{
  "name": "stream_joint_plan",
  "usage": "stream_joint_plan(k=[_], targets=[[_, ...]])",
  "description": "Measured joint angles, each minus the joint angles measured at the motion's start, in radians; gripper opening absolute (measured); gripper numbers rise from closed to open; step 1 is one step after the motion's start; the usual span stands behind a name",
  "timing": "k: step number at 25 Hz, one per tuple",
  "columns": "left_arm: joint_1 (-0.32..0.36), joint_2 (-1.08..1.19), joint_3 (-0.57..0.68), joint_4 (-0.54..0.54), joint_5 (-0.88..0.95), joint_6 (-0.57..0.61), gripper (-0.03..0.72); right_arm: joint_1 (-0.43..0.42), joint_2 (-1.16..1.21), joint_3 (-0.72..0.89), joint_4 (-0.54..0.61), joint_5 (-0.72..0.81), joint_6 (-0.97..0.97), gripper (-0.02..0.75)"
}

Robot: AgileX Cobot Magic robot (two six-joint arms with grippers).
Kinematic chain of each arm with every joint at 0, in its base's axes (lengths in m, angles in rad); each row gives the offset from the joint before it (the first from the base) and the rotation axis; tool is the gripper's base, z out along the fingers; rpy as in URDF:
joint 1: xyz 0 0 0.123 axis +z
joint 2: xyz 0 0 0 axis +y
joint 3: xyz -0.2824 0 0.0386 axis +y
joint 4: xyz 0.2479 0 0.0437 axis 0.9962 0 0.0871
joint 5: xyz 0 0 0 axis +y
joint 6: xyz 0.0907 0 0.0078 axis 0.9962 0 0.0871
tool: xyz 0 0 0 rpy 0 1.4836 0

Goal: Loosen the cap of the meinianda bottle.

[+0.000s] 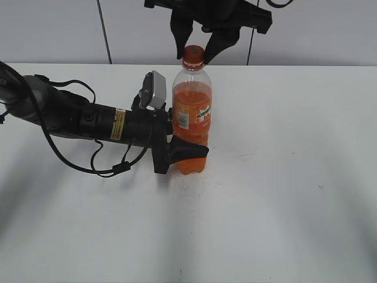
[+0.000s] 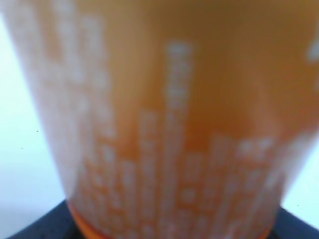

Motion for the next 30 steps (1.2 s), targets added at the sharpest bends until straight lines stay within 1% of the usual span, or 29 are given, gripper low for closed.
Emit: stream_joint_plan(k=[2, 6, 8, 10, 16, 20, 26, 30], targets=[[0.0, 0.0, 0.0, 0.0, 0.0, 0.0, 0.395, 0.0, 0.001, 0.0, 0.0, 0.0, -0.013, 0.272], [0.0, 0.0, 0.0, 0.0, 0.0, 0.0, 0.395, 0.0, 0.001, 0.0, 0.003, 0.0, -0.064, 0.272], [0.0, 0.0, 0.0, 0.0, 0.0, 0.0, 0.395, 0.0, 0.001, 0.0, 0.013, 0.0, -0.126, 0.272], [0.0, 0.0, 0.0, 0.0, 0.0, 0.0, 0.395, 0.0, 0.001, 0.0, 0.02, 0.0, -0.227, 0.272], [0.0, 0.0, 0.0, 0.0, 0.0, 0.0, 0.395, -0.001, 0.001, 0.0, 0.028, -0.001, -0.715, 0.272], [0.0, 0.0, 0.0, 0.0, 0.001, 0.0, 0.395, -0.001, 0.001, 0.0, 0.028, -0.001, -0.987, 0.272], [0.0, -0.001, 0.0, 0.0, 0.002, -0.001, 0.395, -0.001, 0.001, 0.0, 0.029, -0.002, -1.325, 0.27], [0.0, -0.001, 0.0, 0.0, 0.004, -0.002, 0.395, -0.001, 0.001, 0.0, 0.031, -0.002, -1.48, 0.269]])
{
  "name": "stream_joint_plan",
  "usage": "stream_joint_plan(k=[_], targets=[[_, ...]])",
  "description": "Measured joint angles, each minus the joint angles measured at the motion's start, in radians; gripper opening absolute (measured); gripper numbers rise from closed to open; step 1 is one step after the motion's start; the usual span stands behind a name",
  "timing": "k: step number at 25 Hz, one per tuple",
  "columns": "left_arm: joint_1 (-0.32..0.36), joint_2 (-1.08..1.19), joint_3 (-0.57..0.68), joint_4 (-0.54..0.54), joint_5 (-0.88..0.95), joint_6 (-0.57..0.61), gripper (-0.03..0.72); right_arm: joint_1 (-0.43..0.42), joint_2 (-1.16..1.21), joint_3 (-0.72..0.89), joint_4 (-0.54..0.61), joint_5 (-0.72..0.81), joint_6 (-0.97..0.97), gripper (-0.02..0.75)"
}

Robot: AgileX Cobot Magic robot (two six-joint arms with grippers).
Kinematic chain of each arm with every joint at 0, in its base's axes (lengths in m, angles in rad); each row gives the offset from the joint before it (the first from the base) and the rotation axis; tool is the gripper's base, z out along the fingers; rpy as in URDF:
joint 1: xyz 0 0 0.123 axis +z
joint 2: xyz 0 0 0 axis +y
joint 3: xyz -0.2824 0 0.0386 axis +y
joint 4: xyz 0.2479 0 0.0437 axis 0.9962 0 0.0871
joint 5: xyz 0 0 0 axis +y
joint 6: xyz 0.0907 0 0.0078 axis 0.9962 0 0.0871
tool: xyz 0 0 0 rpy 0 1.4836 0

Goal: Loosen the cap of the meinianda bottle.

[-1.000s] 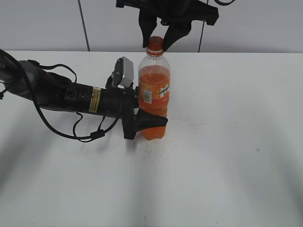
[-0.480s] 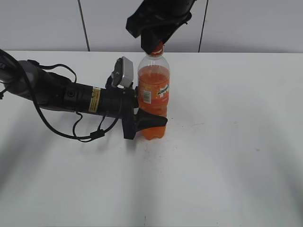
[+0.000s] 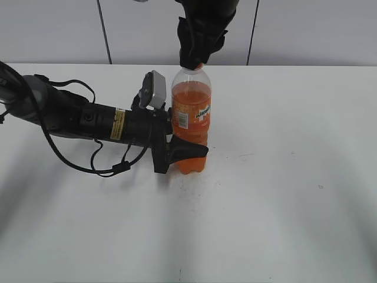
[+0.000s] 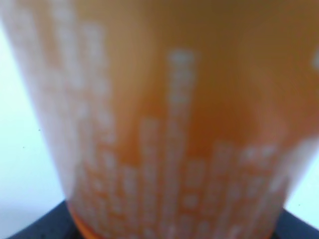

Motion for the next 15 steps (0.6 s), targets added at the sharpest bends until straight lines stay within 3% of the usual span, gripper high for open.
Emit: stream_joint_plan(k=[9, 15], targets=[[0.0, 0.0, 0.0, 0.001, 0.0, -0.001, 0.395, 0.0, -0.005, 0.0, 0.007, -0.001, -0.159, 0.269], [0.0, 0.0, 0.0, 0.002, 0.001, -0.001, 0.395, 0.0, -0.072, 0.0, 0.093, -0.001, -0.162, 0.269]])
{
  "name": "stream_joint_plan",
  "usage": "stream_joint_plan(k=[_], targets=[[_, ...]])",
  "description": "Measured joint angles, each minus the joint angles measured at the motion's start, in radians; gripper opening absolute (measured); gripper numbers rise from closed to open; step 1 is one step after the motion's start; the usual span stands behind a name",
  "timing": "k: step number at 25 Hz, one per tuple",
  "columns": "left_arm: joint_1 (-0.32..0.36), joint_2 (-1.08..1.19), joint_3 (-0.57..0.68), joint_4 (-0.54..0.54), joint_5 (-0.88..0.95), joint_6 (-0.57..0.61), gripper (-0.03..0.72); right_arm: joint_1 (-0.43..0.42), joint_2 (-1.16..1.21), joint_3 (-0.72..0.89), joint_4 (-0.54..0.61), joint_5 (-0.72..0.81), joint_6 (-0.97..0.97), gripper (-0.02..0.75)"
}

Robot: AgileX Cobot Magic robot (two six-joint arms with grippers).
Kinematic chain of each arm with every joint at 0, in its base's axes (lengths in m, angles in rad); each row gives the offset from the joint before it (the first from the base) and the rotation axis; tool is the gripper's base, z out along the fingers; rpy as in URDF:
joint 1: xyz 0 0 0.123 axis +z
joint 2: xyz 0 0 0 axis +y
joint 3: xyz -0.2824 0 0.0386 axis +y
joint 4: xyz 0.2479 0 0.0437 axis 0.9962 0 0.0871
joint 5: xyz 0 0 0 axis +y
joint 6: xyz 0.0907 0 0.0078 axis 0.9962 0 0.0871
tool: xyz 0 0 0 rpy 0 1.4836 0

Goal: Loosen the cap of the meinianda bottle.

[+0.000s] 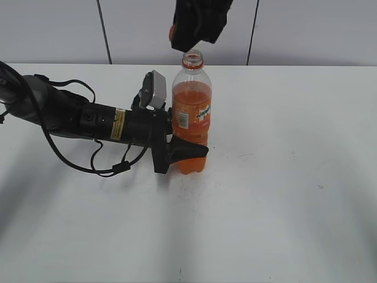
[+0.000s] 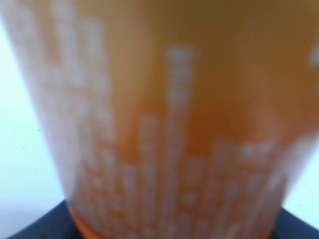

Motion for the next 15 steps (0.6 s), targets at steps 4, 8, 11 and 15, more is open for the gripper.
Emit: stream_joint_plan(k=[4, 8, 11, 15], targets=[[0.0, 0.0, 0.0, 0.0, 0.0, 0.0, 0.395, 0.0, -0.031, 0.0, 0.026, 0.0, 0.113, 0.269], [0.0, 0.0, 0.0, -0.001, 0.0, 0.0, 0.395, 0.0, -0.055, 0.0, -0.008, 0.0, 0.391, 0.269], [0.0, 0.0, 0.0, -0.002, 0.001, 0.0, 0.395, -0.002, -0.067, 0.005, -0.076, 0.0, 0.659, 0.269], [0.0, 0.0, 0.0, -0.002, 0.002, 0.0, 0.395, -0.027, -0.071, 0.068, -0.131, 0.0, 0.837, 0.269]])
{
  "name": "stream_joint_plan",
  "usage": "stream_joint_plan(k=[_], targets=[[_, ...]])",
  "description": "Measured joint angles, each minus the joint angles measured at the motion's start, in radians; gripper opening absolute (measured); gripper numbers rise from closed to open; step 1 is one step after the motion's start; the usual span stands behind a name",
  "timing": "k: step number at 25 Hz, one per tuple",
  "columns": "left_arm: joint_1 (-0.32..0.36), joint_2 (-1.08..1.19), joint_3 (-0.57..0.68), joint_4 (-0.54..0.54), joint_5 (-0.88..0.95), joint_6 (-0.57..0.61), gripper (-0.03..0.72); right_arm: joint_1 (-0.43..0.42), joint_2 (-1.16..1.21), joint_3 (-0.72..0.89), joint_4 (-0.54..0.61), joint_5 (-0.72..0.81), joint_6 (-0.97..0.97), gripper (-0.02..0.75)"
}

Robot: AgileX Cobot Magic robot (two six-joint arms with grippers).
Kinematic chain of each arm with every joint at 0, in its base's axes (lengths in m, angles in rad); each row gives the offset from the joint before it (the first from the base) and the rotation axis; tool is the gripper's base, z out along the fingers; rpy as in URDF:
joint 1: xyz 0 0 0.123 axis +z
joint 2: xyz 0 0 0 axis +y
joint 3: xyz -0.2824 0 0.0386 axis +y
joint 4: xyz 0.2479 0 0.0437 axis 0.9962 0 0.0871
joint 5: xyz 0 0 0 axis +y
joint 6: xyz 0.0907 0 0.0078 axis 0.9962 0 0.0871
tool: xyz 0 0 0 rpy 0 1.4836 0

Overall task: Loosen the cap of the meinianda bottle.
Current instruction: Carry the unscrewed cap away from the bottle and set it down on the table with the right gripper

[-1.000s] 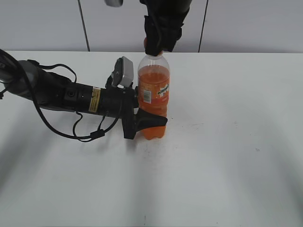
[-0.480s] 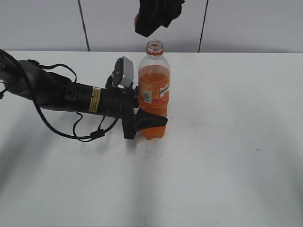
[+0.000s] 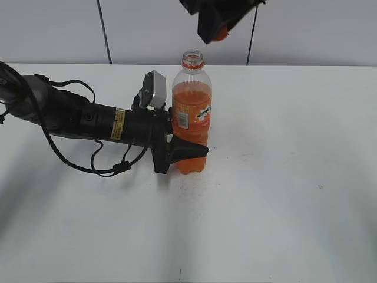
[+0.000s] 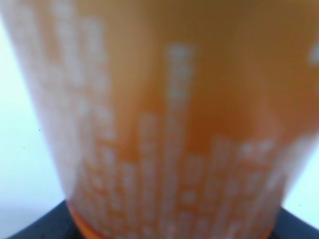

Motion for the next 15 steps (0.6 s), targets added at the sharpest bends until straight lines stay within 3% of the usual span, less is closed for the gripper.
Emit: stream_joint_plan(k=[5, 15], targets=[[0.0, 0.0, 0.0, -0.001, 0.0, 0.0, 0.395, -0.12, -0.091, 0.177, 0.029, -0.037, 0.061, 0.269], [0.0, 0.0, 0.0, -0.001, 0.0, 0.0, 0.395, -0.434, -0.344, 0.759, 0.085, -0.433, 0.164, 0.269]])
